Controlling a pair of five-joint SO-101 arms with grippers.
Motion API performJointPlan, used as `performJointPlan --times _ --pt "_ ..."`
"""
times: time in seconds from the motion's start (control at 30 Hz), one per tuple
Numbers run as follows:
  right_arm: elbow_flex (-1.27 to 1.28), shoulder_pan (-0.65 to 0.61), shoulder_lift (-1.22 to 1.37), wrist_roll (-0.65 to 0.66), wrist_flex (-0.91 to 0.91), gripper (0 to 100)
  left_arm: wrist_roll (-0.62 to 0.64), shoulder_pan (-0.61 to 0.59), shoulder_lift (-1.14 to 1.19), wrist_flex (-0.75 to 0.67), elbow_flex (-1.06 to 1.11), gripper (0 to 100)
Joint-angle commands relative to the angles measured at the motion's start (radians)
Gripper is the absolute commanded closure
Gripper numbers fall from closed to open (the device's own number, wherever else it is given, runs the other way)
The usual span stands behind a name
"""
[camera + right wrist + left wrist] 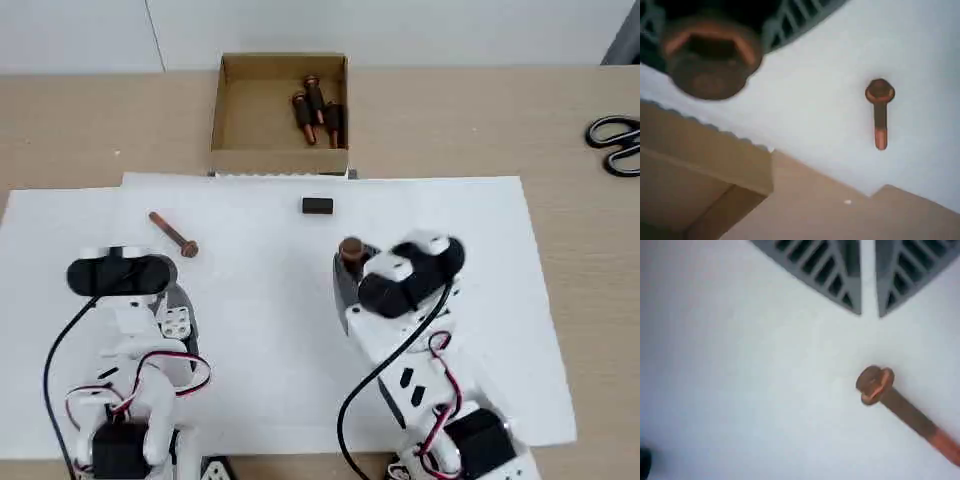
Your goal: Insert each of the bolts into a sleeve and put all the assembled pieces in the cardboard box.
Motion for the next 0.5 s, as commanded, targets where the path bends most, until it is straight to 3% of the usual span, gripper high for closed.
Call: performJointPlan --times 0.0,0.33,0.47 --pt "-0.255 0.021 0.228 -0.014 0.001 99.6 -0.009 -0.009 -0.006 -0.026 0.038 99" --pt "-0.71 0.107 0.875 -0.009 -0.012 99.5 -0.011 -0.006 -0.006 -0.149 0.183 99" --pt "-0.839 0.15 1.082 -0.008 -0.107 99.5 -0.011 -0.008 -0.006 -0.193 0.237 99"
